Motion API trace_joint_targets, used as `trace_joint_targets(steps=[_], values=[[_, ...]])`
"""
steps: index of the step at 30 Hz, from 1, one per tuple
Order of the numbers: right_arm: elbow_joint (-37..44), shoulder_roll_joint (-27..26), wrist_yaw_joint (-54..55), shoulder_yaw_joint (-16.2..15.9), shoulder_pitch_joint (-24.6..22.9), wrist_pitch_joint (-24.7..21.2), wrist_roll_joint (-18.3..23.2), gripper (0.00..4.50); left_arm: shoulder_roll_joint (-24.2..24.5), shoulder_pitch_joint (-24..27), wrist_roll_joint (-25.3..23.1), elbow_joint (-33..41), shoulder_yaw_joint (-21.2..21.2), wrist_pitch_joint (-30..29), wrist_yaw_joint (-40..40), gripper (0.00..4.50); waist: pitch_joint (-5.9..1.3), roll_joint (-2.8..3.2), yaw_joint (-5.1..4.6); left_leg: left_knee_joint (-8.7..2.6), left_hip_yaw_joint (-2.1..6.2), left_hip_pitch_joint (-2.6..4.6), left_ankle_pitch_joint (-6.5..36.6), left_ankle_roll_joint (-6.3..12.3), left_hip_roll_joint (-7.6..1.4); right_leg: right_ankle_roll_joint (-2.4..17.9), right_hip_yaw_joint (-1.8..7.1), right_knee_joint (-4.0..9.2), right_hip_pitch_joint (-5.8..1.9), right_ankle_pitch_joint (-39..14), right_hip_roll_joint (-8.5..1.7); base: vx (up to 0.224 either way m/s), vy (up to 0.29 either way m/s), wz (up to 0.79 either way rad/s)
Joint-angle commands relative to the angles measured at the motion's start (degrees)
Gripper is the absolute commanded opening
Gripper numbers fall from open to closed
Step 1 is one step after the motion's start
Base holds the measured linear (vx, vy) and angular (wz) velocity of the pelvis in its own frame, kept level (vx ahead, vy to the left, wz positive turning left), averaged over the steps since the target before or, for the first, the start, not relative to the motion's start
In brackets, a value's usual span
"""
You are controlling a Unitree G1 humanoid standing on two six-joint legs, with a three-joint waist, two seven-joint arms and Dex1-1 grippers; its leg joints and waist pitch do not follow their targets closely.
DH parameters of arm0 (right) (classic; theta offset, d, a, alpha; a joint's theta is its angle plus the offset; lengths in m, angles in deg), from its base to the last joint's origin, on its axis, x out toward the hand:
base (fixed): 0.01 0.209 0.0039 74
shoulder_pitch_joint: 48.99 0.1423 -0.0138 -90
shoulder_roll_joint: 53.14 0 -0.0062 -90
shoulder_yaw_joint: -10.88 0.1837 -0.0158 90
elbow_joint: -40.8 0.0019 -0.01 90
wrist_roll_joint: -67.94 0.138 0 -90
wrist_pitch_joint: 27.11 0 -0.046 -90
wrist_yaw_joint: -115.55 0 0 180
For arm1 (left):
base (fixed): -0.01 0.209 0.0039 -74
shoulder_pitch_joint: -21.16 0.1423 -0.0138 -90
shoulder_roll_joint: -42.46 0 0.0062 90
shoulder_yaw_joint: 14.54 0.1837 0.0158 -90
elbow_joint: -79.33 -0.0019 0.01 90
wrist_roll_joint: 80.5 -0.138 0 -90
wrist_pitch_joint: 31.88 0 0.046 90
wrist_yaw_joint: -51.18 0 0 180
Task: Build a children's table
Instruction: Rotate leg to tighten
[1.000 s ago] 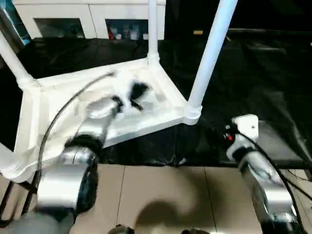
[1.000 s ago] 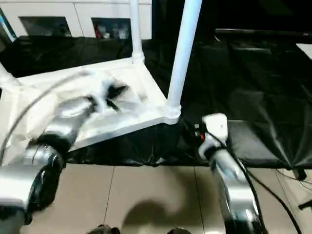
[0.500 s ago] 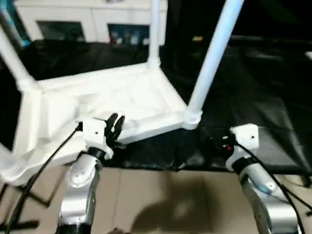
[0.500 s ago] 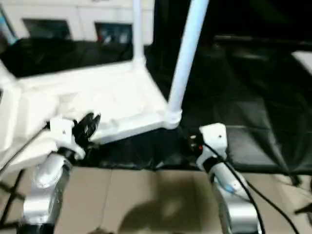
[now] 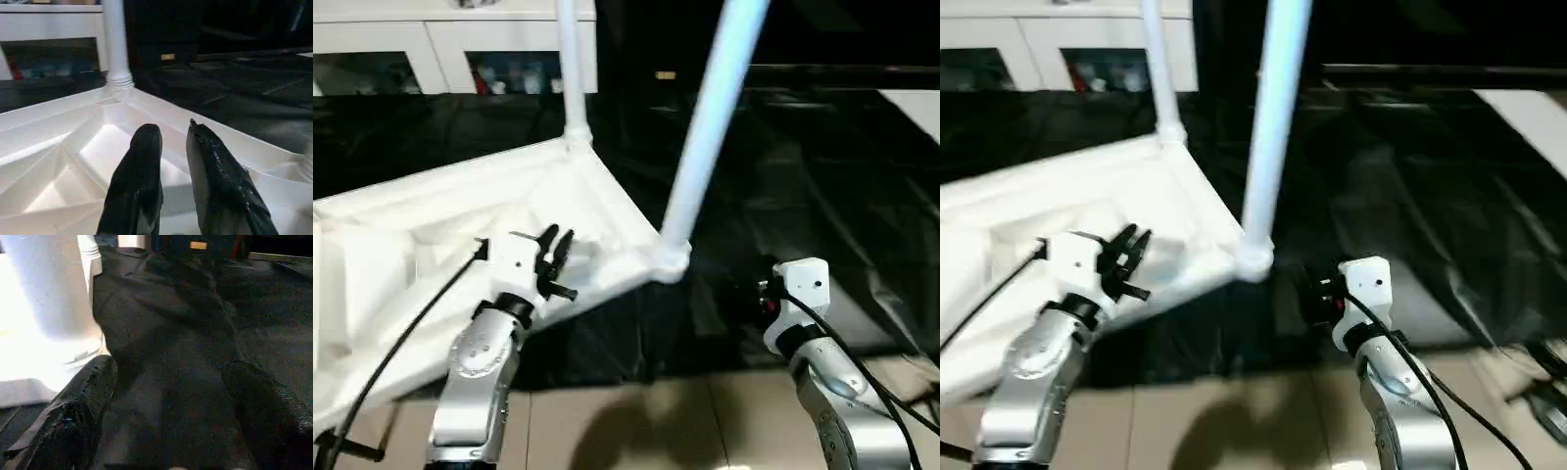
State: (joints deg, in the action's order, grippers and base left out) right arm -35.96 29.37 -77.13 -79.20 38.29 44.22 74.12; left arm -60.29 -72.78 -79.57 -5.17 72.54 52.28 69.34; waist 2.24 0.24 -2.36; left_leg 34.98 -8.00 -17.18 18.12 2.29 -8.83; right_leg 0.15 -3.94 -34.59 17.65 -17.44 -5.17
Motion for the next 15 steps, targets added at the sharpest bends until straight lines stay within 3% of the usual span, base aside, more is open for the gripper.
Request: trace_joint_targets(steps=[1, 2, 3, 4, 5, 6, 7, 8, 9, 10, 11, 12, 13, 14, 15], values=[[1.1, 0.3, 0.2, 0.3, -0.1, -0.9, 0.3, 3.92, -0.1, 0.8, 0.1, 1.3, 0.1, -0.8, -0.6, 1.04, -3.87, 0.07, -1.33, -1.89, 5.19, 7.75, -25.2, 23.89, -3.57, 7.8, 0.15, -1.73, 3.42, 10.1, 1.09, 0.146, -0.030, 0.13], [1.1, 0.2, 0.3, 0.3, -0.2, -0.9, 0.3, 3.92, -0.1, 0.9, 0.3, 1.6, 0.1, -1.0, -0.8, 1.04, -3.29, -0.65, -1.58, -1.68, 6.33, 8.09, -24.1, 24.81, -3.82, 5.3, 1.45, -1.72, 4.15, 6.0, -0.67, 0.133, -0.062, -0.06], [1.1, 0.2, 0.3, 0.3, -0.2, -0.8, 0.3, 3.92, -0.1, 1.0, 0.5, 1.7, 0.1, -1.0, -0.8, 1.04, -3.18, -1.32, -0.72, -0.39, 4.44, 4.29, -22.6, 23.25, -0.32, 4.6, 2.86, -0.41, -0.07, 9.1, -0.89, 0.133, -0.062, -0.06], [1.2, 0.1, 0.4, 0.4, -0.2, -0.8, 0.3, 3.92, 0.0, 1.1, 0.5, 1.9, 0.2, -1.2, -0.9, 1.04, -2.85, -2.51, 0.83, 2.24, 1.56, -1.52, -17.5, 20.55, 4.99, 4.3, 5.71, 1.30, -6.27, 13.4, -0.11, 0.145, -0.033, 0.00], [1.3, 0.2, 0.6, 0.4, -0.6, -0.8, 0.2, 3.92, -0.3, 1.6, 1.6, 2.4, 0.0, -1.6, -1.0, 1.04, -2.15, -2.07, 5.57, 8.38, 3.29, -10.63, -3.7, 4.95, 0.72, 14.2, 14.05, 3.38, -12.26, 38.7, -7.88, 0.145, 0.050, 0.31], [1.4, 0.2, 0.6, 0.5, -0.7, -0.8, 0.2, 3.92, -0.4, 1.8, 1.8, 2.6, 0.0, -1.8, -1.1, 1.04, -2.15, -2.07, 5.57, 8.38, 3.29, -10.63, -3.7, 4.95, 0.72, 14.2, 14.05, 3.38, -12.26, 38.7, -7.88, 0.145, 0.050, 0.31], [1.5, 0.1, 0.7, 0.6, -0.9, -0.9, 0.3, 3.92, -0.5, 1.9, 2.0, 2.7, -0.1, -2.1, -1.3, 1.04, -3.34, 0.23, 5.88, 1.27, 2.97, -8.06, -18.7, 1.77, -0.37, 6.5, 5.59, -3.36, -9.80, 55.1, 2.73, 0.038, 0.086, 0.28], [1.5, 0.1, 0.7, 0.6, -1.0, -1.0, 0.2, 3.92, -0.5, 2.0, 2.2, 2.7, -0.1, -2.1, -1.3, 1.04, -3.78, 2.22, 4.30, 0.87, 4.93, -3.94, -29.6, 6.66, -2.06, 2.7, 2.04, -5.83, -5.20, 47.1, 4.18, -0.124, 0.049, -0.04], [1.4, 0.1, 0.7, 0.7, -1.0, -1.0, 0.3, 3.92, -0.5, 2.1, 2.0, 2.5, 0.0, -2.4, -1.6, 1.04, -4.78, 4.10, 1.34, 0.82, 13.84, 4.41, -52.8, 27.03, -10.46, -2.5, 1.72, -9.87, 5.33, 11.8, 0.98, -0.124, 0.049, -0.04], [1.4, 0.1, 0.8, 0.8, -1.0, -1.0, 0.3, 3.92, -0.5, 2.2, 1.8, 2.4, 0.0, -2.7, -1.9, 1.04, -4.31, 2.47, 1.89, 1.77, 15.42, 4.62, -69.8, 28.76, -11.57, -3.9, 4.10, -8.31, 6.44, 7.0, -1.50, -0.065, -0.055, -0.29], [1.3, 0.1, 0.8, 0.8, -1.0, -0.9, 0.3, 3.92, -0.6, 2.2, 1.9, 2.4, 0.1, -2.6, -1.9, 1.04, -3.37, 2.17, 3.48, 1.86, 11.41, 0.27, -80.5, 19.74, -7.33, -6.5, 5.13, -5.73, 5.14, 15.1, -2.10, 0.020, -0.060, -0.29], [1.3, 0.2, 0.8, 0.7, -1.0, -0.9, 0.3, 3.92, -0.7, 2.3, 2.3, 2.3, 0.0, -2.4, -1.9, 1.04, -3.80, 0.04, 4.36, 1.31, 7.97, -2.53, -65.2, 10.54, -1.48, -5.3, 5.57, -0.34, 2.96, 22.7, -1.24, 0.020, -0.060, -0.29], [1.3, 0.2, 0.8, 0.7, -1.0, -0.9, 0.3, 3.92, -0.7, 2.3, 2.3, 2.3, 0.0, -2.4, -1.9, 1.04, -3.65, -0.70, 4.43, 1.23, 6.20, -3.02, -52.9, 7.58, 0.17, -4.6, 5.35, 1.00, 2.70, 23.8, -1.24, 0.000, 0.000, 0.00], [1.1, 0.3, 0.7, 0.8, -0.8, -0.9, 0.4, 3.92, -0.6, 2.2, 2.2, 2.2, 0.2, -2.4, -2.1, 1.04, -2.72, -1.82, 4.66, -0.84, 3.62, -4.58, -18.0, 2.89, 0.55, -1.0, 6.01, 2.49, 0.75, 14.0, -3.11, -0.056, -0.010, 0.08], [1.0, 0.4, 0.7, 0.9, -0.7, -0.8, 0.4, 3.92, -0.5, 2.1, 2.2, 2.1, 0.2, -2.2, -1.9, 1.04, -2.72, -1.82, 4.66, -0.84, 3.62, -4.58, -18.0, 2.89, 0.55, -1.0, 6.01, 2.49, 0.75, 14.0, -3.11, -0.056, -0.010, 0.08]])
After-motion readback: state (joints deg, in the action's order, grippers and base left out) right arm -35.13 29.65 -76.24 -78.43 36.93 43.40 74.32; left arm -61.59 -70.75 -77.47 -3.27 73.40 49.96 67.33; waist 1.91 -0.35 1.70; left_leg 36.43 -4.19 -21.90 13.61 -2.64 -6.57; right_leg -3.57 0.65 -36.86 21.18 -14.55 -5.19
